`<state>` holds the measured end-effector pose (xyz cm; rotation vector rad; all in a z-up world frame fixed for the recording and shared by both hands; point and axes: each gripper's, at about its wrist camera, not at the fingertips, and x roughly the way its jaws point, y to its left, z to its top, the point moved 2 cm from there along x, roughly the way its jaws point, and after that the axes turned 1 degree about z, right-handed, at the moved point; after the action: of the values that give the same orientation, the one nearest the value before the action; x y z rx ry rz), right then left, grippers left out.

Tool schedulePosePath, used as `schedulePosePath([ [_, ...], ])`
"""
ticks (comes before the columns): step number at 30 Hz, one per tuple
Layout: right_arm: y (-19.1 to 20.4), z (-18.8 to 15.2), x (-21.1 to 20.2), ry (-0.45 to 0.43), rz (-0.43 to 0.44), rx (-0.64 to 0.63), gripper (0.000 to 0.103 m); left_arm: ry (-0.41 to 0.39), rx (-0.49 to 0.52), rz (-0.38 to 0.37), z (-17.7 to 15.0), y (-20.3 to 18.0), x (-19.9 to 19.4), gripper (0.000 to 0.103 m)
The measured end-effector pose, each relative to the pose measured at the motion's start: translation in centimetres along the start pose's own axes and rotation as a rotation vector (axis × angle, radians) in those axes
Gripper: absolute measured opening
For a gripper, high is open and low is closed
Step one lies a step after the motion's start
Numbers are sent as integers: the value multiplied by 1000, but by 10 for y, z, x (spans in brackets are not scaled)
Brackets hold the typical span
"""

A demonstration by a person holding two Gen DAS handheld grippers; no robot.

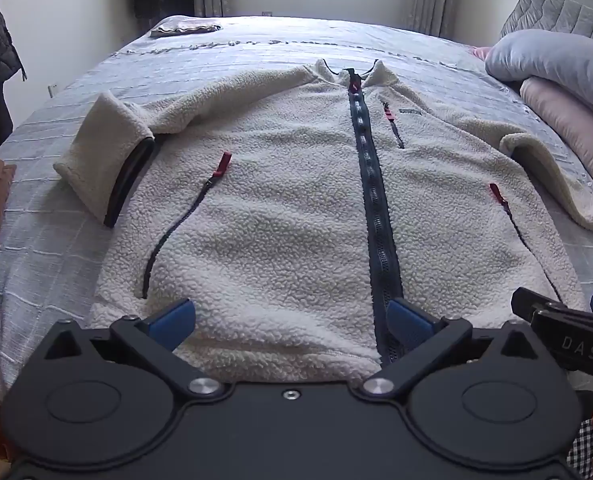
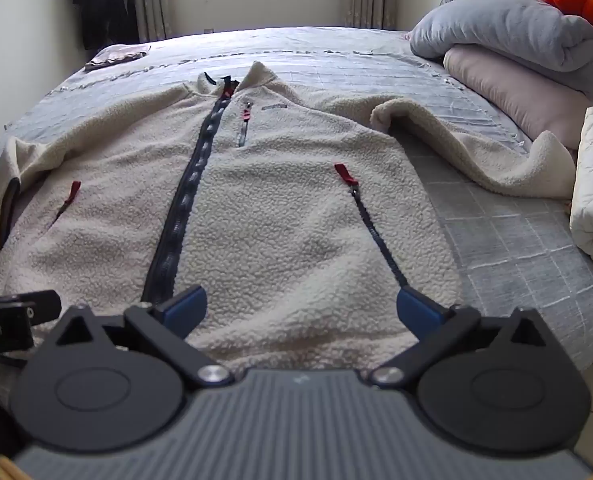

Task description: Fold large clothes

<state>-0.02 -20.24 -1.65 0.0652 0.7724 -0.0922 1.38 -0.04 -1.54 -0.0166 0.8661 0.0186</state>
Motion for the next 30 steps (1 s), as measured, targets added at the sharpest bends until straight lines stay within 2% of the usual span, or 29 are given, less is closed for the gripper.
schedulePosePath([
  [6, 0, 5, -3, 7, -1, 4, 103, -2, -2, 5, 7, 3, -2, 103],
  [10, 3, -5, 3, 5, 0, 5, 103, -9, -14, 6, 8, 8, -3, 103],
  [30, 2, -3, 1, 20, -8, -21, 103, -20, -8, 22, 0, 8, 1, 103],
])
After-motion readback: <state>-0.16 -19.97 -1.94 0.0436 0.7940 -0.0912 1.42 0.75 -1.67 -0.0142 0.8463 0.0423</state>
